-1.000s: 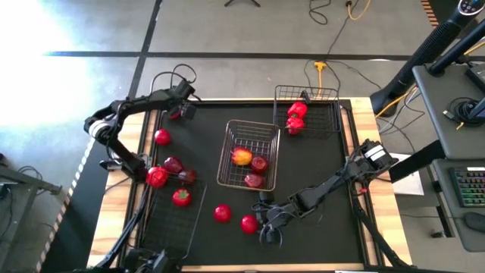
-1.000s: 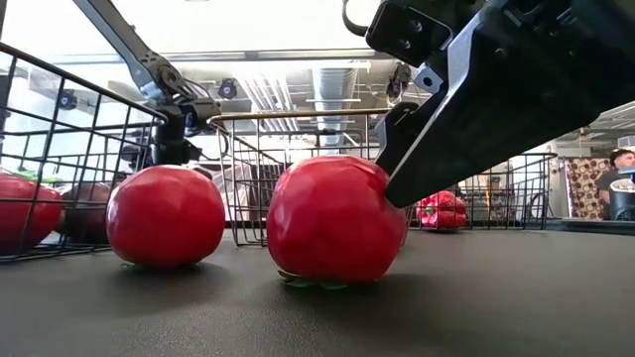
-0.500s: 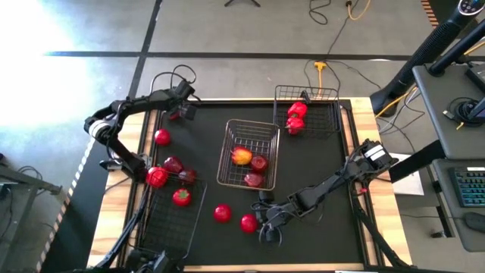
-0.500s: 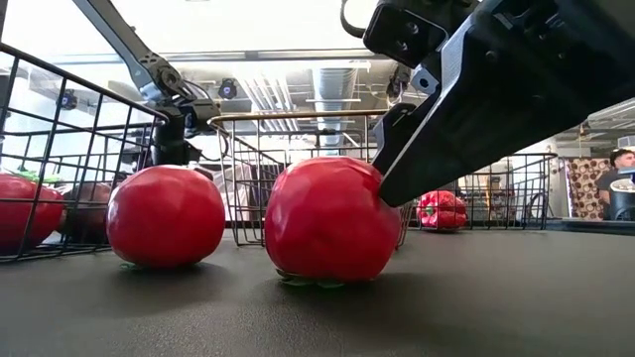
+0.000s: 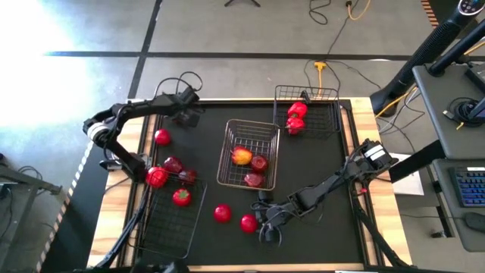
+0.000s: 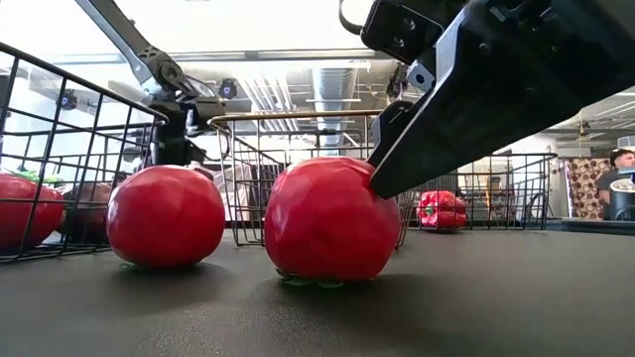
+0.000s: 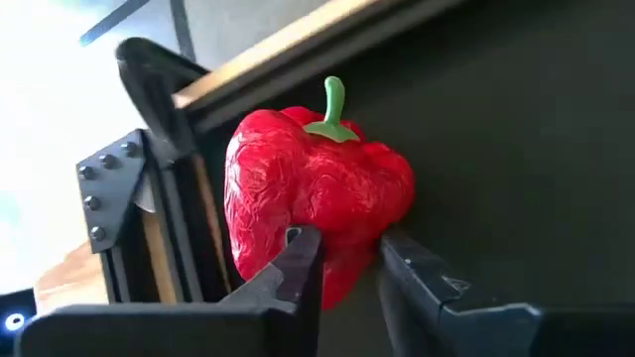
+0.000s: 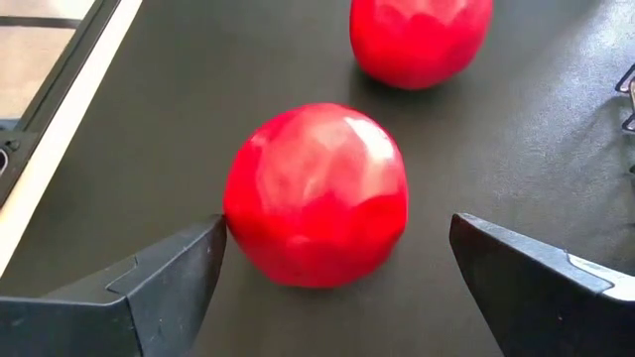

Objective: Sort produce into baskets
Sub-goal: Put the red bell pepper into the top black wire basket

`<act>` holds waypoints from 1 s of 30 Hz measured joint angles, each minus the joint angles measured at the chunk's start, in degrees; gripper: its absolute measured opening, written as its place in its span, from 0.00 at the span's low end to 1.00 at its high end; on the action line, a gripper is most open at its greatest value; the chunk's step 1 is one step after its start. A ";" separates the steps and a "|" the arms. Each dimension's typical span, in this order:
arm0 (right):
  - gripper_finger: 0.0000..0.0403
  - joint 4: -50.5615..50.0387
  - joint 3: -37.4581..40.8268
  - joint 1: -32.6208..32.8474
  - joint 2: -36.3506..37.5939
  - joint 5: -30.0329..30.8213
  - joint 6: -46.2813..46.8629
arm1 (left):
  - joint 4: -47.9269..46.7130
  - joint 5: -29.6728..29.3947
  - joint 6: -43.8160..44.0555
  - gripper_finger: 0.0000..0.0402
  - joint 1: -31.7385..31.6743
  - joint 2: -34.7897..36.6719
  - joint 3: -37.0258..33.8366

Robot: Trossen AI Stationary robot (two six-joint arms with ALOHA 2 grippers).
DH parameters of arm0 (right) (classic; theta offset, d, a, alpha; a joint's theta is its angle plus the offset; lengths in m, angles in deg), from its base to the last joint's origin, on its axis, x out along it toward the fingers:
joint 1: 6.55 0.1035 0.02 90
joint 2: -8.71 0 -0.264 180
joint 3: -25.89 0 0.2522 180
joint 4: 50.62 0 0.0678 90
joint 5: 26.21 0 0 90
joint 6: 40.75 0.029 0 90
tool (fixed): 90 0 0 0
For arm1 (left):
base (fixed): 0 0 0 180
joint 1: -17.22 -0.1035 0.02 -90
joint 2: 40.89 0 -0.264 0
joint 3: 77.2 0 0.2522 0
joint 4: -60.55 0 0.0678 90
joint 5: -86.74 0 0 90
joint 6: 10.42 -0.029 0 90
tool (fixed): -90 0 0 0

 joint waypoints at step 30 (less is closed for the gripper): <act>0.94 3.25 -0.59 0.02 0.00 -0.41 0.01 | -3.65 2.14 12.26 0.12 36.19 1.45 6.86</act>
